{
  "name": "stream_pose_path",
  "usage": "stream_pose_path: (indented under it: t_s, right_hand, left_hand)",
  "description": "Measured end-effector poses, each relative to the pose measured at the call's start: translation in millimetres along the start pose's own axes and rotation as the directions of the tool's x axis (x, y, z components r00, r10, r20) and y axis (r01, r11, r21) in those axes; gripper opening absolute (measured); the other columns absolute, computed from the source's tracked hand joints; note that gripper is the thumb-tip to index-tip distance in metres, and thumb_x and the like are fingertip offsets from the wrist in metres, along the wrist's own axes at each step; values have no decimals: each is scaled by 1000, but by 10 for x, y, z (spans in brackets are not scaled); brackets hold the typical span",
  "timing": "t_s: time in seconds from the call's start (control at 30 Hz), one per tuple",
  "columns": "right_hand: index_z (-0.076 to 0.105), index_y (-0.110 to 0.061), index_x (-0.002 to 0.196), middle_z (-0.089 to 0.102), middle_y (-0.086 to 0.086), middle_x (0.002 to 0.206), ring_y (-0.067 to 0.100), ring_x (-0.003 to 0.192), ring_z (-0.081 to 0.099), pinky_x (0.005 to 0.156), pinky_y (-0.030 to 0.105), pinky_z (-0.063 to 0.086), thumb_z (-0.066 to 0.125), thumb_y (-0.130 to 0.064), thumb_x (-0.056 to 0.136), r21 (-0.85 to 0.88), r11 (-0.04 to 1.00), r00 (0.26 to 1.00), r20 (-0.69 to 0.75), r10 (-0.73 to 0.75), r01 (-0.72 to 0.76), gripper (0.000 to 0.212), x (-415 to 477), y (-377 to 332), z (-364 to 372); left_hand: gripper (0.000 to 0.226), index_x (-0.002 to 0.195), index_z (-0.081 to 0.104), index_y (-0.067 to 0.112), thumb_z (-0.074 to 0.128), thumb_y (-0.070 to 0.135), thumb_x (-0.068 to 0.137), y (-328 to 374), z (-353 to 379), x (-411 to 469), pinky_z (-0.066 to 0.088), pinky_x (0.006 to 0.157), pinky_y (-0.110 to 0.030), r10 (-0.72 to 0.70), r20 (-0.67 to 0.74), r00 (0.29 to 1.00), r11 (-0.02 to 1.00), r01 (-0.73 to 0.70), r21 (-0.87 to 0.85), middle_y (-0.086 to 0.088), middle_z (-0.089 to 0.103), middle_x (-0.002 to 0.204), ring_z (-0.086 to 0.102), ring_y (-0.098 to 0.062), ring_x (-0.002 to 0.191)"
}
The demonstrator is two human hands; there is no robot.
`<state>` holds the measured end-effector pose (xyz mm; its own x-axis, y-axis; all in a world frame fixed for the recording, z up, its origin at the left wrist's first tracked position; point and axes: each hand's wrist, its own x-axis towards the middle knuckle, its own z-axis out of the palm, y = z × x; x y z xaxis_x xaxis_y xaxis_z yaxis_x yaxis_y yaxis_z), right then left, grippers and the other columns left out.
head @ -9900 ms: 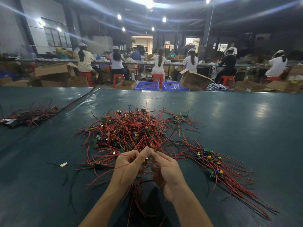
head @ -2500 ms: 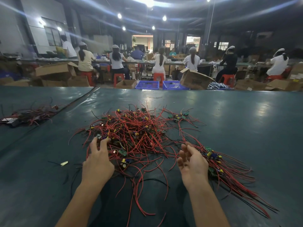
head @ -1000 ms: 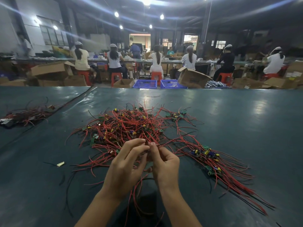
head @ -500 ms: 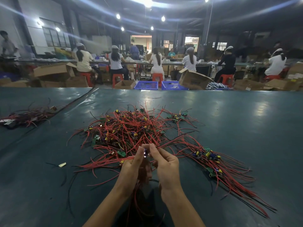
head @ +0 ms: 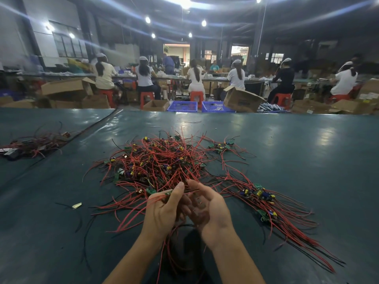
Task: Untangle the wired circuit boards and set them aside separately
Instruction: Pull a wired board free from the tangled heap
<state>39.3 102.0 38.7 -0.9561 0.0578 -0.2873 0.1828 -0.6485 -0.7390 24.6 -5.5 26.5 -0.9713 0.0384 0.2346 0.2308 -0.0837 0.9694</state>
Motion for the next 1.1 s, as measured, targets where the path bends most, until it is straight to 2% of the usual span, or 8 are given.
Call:
stream_pose_path:
  t_s: [0.13,0.27,0.43,0.53,0.6,0.7,0.8,1.1]
  right_hand:
    - [80,-14,97,66,-1,87,10,68,56,59,24,39,58,-20,92,6,1000,995,-96,-15,15,24,73,-146,-157]
    - [80,-10,95,67,-2,74,11,66,55,58,25,43,62,-17,89,81,996,994,-105,-25,34,21,104,-232,-266]
    - [79,-7,99,65,-2,69,8,60,56,59,23,41,72,-18,64,175,983,995,-89,-41,57,37,123,-281,-343]
    - [78,-11,101,73,-4,82,9,67,56,61,24,40,69,-21,75,194,978,994,-84,-65,80,30,113,-271,-331]
    - [75,-18,103,76,-5,94,9,70,57,61,25,40,61,-31,90,137,985,993,-80,-92,102,23,104,-217,-274]
    - [75,-17,95,73,-5,83,8,64,57,59,26,44,64,-42,90,-121,985,983,-117,-140,126,28,78,-70,-121]
    - [77,-11,77,74,8,78,20,64,64,66,35,53,73,-25,86,-233,965,987,-71,-141,121,17,42,117,49]
    - [77,-6,92,75,19,89,34,80,74,67,37,60,75,-14,80,-39,998,994,-87,-61,57,15,19,114,52]
  left_hand:
    - [48,52,66,6,57,45,79,23,-28,11,41,40,-22,-24,-9,1000,999,24,-24,-18,61,50,53,-23,42]
    - [47,52,65,5,57,44,79,36,-21,-6,41,40,-22,-21,14,1000,1000,22,-13,-18,60,50,54,-21,41]
    - [47,54,64,2,57,42,78,53,-9,-26,42,40,-22,-15,28,999,999,16,-33,-18,60,50,56,-21,42]
    - [47,57,65,1,57,42,78,72,-16,-17,43,41,-22,-37,57,998,998,39,-43,-19,61,51,56,-20,42]
    - [48,60,67,2,55,43,80,78,-40,-3,43,41,-21,-46,62,997,999,47,-23,-18,64,54,56,-18,43]
    - [49,67,70,2,53,45,83,75,-81,20,44,43,-20,-51,25,998,999,51,-5,-15,67,59,58,-16,46]
    - [52,70,69,-2,55,47,83,48,-105,41,47,46,-19,-61,-9,998,998,61,29,-9,68,60,60,-14,49]
    - [54,65,72,8,56,59,75,20,-131,72,54,58,-27,-94,46,994,987,87,135,-12,72,68,69,-27,64]
